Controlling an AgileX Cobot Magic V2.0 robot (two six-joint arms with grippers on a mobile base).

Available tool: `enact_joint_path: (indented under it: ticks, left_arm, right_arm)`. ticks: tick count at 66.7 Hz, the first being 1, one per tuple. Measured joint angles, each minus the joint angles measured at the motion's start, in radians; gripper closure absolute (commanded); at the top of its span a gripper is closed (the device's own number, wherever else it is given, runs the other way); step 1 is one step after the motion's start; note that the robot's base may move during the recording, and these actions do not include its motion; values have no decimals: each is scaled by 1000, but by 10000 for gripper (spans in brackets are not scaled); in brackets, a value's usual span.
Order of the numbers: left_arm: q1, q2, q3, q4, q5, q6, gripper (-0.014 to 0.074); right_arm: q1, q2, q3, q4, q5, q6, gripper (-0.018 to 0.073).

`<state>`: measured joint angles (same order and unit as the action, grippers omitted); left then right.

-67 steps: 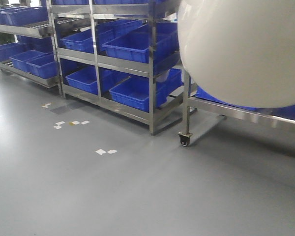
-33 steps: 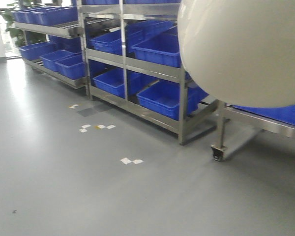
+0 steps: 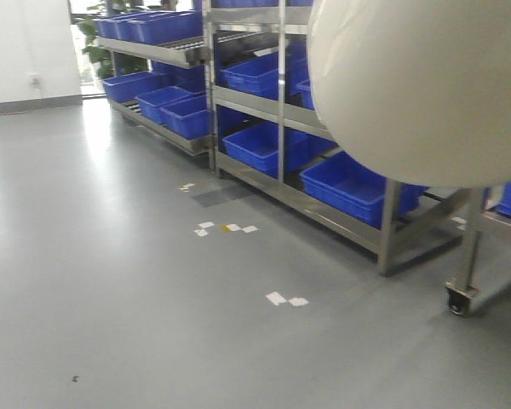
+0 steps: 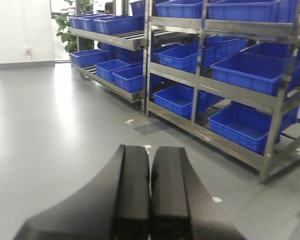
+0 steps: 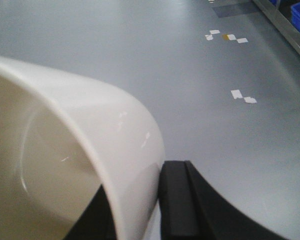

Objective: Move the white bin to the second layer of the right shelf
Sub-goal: 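Carry the bin in the right gripper past the blue-crate racks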

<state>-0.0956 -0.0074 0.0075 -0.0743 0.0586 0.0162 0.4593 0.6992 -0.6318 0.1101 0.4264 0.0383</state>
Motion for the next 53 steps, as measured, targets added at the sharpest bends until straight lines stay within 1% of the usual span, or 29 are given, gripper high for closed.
enact_joint_path:
  ticks: [53]
  left_arm:
    - [0, 0, 0, 0, 0, 0, 512]
  right_arm:
    - [0, 0, 0, 0, 0, 0, 504]
